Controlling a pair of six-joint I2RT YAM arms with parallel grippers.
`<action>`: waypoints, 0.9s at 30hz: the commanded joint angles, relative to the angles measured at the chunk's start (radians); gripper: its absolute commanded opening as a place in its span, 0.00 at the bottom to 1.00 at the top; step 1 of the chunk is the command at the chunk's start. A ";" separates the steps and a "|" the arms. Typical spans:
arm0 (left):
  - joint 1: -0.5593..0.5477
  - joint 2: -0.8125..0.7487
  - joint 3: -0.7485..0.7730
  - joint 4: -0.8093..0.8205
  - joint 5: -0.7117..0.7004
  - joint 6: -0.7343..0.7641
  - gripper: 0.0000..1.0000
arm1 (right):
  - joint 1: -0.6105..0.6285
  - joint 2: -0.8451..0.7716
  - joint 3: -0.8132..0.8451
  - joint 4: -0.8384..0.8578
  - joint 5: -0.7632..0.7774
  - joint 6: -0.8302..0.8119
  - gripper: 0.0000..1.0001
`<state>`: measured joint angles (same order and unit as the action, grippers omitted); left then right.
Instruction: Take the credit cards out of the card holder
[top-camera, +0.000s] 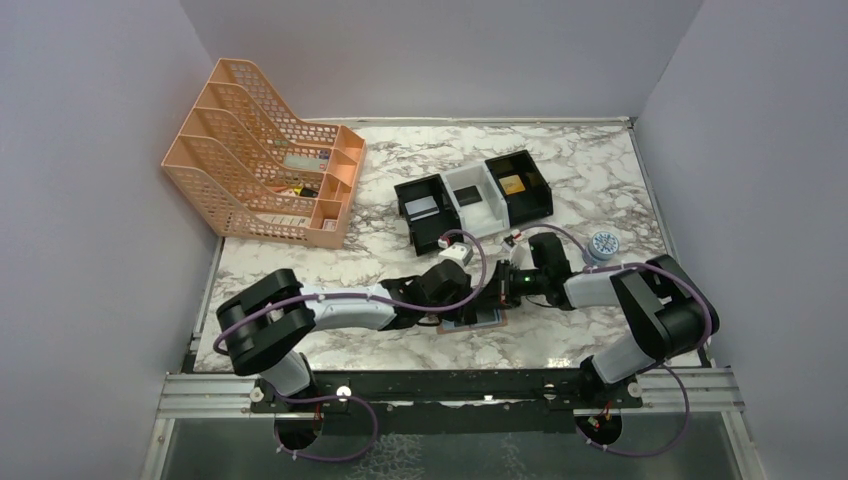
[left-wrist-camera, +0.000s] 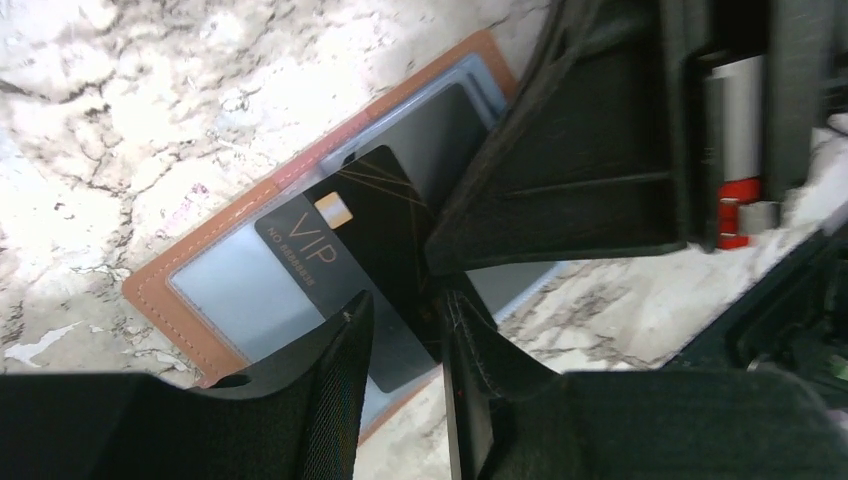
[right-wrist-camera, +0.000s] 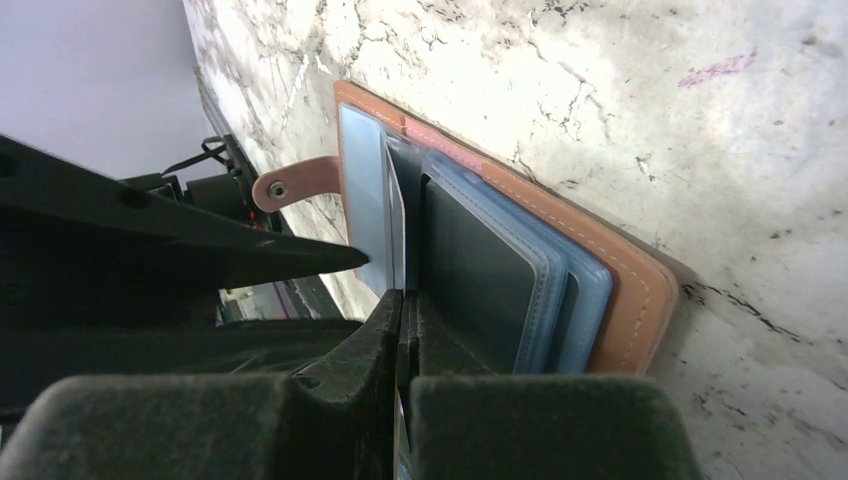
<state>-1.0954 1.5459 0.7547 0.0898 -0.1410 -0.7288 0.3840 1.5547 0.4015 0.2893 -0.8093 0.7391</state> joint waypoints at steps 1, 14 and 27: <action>-0.006 0.074 -0.015 0.021 0.012 -0.040 0.31 | -0.004 0.021 -0.003 0.031 -0.010 -0.010 0.01; -0.006 0.005 -0.070 -0.098 -0.135 -0.114 0.16 | -0.004 -0.007 -0.015 0.038 -0.016 -0.010 0.01; -0.003 0.070 -0.048 -0.107 -0.082 -0.119 0.10 | -0.004 -0.022 -0.046 0.103 -0.067 0.012 0.13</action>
<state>-1.0954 1.5749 0.7067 0.0589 -0.2348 -0.8429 0.3820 1.5593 0.3744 0.3355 -0.8330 0.7467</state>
